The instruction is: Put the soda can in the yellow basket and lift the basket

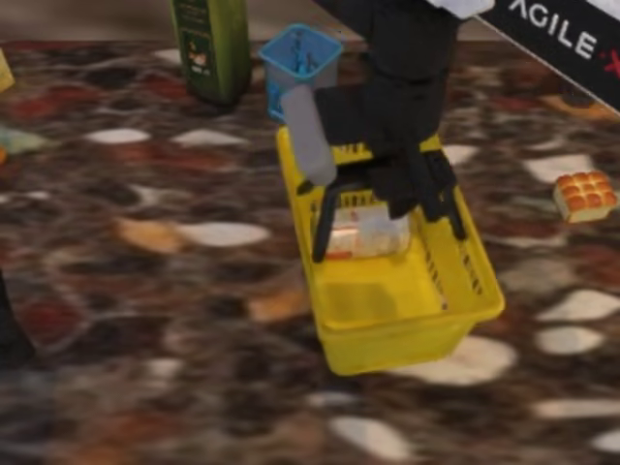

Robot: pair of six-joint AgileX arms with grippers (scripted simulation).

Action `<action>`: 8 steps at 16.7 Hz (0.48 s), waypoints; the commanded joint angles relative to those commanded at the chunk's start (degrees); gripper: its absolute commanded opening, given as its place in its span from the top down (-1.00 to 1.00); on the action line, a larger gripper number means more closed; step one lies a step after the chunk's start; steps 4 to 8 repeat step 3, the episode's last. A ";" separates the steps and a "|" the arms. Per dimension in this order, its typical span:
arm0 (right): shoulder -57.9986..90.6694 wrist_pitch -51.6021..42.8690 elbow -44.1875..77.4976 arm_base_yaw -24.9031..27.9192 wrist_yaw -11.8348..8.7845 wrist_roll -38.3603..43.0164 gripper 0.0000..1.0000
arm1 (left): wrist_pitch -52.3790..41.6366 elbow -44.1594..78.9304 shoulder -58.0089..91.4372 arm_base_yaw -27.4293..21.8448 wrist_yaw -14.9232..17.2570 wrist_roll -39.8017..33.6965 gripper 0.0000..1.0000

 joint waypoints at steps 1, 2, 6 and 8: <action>-0.09 -1.63 1.59 -0.22 0.00 -0.31 1.00 | 0.00 0.00 0.00 0.00 0.00 0.00 -1.00; -0.19 -2.68 2.64 -0.40 0.00 -0.52 1.00 | 0.00 0.00 0.00 0.00 0.00 0.00 -1.00; -0.24 -3.13 3.09 -0.50 0.00 -0.62 1.00 | 0.00 0.00 0.00 0.00 0.00 0.00 -1.00; -0.24 -3.13 3.09 -0.50 0.00 -0.62 1.00 | 0.00 0.00 0.00 0.00 0.00 0.00 -1.00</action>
